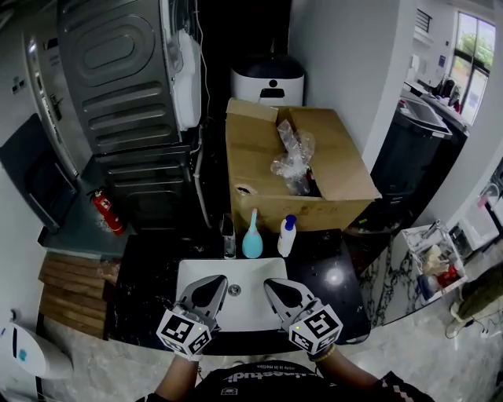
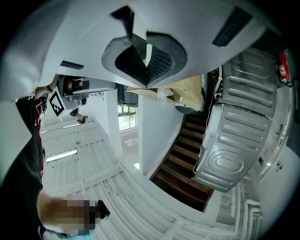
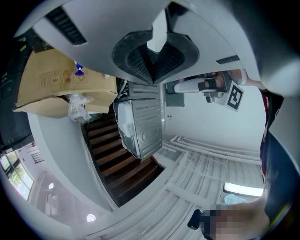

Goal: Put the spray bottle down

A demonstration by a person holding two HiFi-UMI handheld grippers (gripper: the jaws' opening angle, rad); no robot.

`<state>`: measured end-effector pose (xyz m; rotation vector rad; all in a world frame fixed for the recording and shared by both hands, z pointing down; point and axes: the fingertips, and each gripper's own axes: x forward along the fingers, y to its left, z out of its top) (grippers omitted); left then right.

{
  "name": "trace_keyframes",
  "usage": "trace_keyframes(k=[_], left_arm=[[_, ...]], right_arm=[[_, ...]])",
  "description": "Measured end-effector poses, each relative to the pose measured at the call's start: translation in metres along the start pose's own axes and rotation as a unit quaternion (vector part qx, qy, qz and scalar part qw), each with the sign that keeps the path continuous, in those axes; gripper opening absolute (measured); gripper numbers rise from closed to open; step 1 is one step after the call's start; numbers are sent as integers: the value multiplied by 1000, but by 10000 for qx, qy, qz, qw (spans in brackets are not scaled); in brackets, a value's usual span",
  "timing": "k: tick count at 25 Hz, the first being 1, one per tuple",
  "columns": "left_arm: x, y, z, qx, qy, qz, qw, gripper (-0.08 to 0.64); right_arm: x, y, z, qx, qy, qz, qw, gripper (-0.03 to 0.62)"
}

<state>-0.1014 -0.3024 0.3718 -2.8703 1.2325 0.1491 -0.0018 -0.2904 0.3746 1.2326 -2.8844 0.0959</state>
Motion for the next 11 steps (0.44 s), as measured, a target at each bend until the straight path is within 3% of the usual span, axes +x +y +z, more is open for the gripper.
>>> trace_keyframes(k=[11], left_arm=[[-5, 8, 0, 2, 2, 48, 10000, 15]], right_arm=[[6, 2, -8, 34, 107, -10, 9999, 38]])
